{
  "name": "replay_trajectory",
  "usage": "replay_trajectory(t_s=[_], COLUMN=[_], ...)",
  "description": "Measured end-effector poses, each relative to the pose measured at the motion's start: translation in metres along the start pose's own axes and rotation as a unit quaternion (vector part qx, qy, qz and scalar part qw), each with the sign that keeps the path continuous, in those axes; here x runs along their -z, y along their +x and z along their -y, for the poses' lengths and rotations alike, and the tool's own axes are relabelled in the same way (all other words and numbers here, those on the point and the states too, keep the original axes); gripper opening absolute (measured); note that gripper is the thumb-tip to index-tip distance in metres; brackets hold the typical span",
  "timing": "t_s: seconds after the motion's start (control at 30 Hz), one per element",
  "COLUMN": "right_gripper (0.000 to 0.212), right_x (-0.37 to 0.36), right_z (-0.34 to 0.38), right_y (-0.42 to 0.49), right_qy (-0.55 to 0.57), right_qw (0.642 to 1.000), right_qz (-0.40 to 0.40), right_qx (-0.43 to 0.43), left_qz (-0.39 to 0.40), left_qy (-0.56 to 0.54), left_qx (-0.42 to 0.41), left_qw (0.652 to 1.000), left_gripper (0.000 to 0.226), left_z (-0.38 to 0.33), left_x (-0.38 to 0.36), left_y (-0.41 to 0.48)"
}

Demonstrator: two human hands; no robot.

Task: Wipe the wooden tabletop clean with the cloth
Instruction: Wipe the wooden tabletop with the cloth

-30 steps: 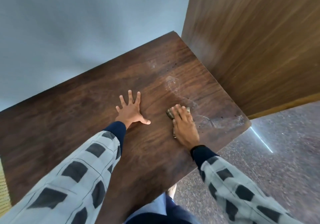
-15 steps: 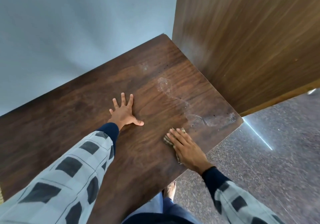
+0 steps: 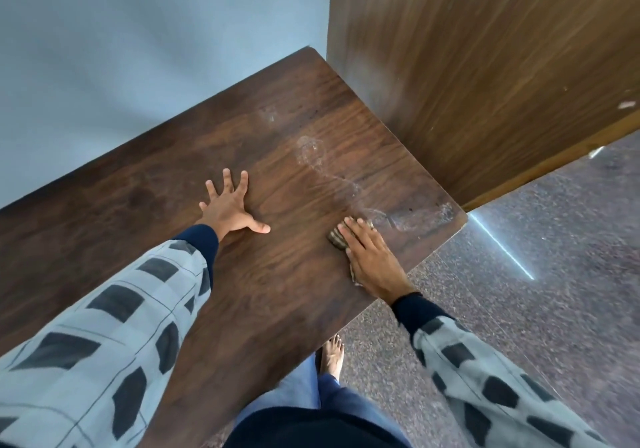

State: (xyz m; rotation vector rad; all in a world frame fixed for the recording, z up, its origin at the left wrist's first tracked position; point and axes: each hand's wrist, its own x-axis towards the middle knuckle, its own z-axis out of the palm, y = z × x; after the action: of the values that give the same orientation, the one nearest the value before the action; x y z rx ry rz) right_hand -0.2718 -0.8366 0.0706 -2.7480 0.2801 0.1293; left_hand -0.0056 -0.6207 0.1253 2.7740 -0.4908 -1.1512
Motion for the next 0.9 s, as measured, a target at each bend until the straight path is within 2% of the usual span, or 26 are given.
replay_trajectory(t_s=[0.07,0.13,0.2,0.23,0.3,0.4,0.43,0.5,0.57,0.6,0.63,0.7,0.77,0.8,0.83,0.9], right_gripper=[0.053,0.053,0.054,0.054,0.054,0.054,0.054,0.054,0.054,0.054,0.053,0.053,0.053,0.053,0.053,0.053], right_x=[-0.008,-0.017,-0.014,-0.008,0.000,-0.003,-0.007,-0.016,-0.011,-0.005,0.000,0.006,0.002,-0.002,-0.007,-0.010], right_z=[0.021,0.029,0.010,-0.005,-0.022,-0.003,0.009,0.018,0.000,-0.013,-0.024,-0.032,-0.019,-0.008,-0.001,-0.002], right_y=[0.007,-0.011,-0.039,-0.047,-0.046,-0.027,-0.030,-0.052,-0.080,-0.086,-0.084,-0.064,-0.039,-0.031,-0.030,-0.044], right_qy=[0.019,-0.005,-0.039,-0.053,-0.051,0.002,0.005,-0.004,-0.026,-0.032,-0.030,0.006,0.031,0.030,0.018,-0.021], right_qw=[0.998,1.000,0.992,0.988,0.994,0.998,0.998,1.000,0.994,0.993,0.995,1.000,0.995,0.993,0.995,0.999], right_qz=[-0.026,-0.013,0.016,0.023,0.032,-0.015,-0.025,0.008,0.045,0.046,0.042,0.016,-0.033,-0.042,-0.031,0.010], right_qx=[-0.052,0.024,0.123,0.145,0.096,-0.056,-0.059,0.019,0.099,0.106,0.086,-0.005,-0.093,-0.107,-0.088,0.022], left_qz=[0.000,-0.003,-0.002,-0.004,-0.004,0.001,0.003,0.008,0.008,0.006,0.006,0.007,0.005,0.007,0.007,0.005], left_qy=[0.003,0.007,0.008,0.008,0.011,0.014,0.015,0.018,0.019,0.018,0.018,0.016,0.018,0.018,0.019,0.017], left_qx=[0.003,0.003,0.003,0.003,0.005,0.010,0.010,0.013,0.015,0.015,0.015,0.013,0.013,0.014,0.014,0.013], left_qw=[1.000,1.000,1.000,1.000,1.000,1.000,1.000,1.000,1.000,1.000,1.000,1.000,1.000,1.000,1.000,1.000], left_gripper=[0.148,0.148,0.149,0.148,0.148,0.149,0.149,0.149,0.149,0.149,0.148,0.148,0.148,0.148,0.148,0.148], left_z=[0.000,0.001,0.000,-0.001,-0.003,-0.003,-0.002,-0.001,-0.003,-0.003,-0.004,-0.005,-0.004,-0.004,-0.004,-0.004], left_x=[0.000,0.000,-0.001,-0.001,-0.002,0.000,0.000,0.001,0.001,0.001,0.002,0.002,0.002,0.002,0.003,0.002], left_y=[0.000,0.000,-0.001,-0.001,0.000,0.001,0.001,0.001,0.000,0.000,0.000,0.001,0.000,0.000,-0.001,-0.001])
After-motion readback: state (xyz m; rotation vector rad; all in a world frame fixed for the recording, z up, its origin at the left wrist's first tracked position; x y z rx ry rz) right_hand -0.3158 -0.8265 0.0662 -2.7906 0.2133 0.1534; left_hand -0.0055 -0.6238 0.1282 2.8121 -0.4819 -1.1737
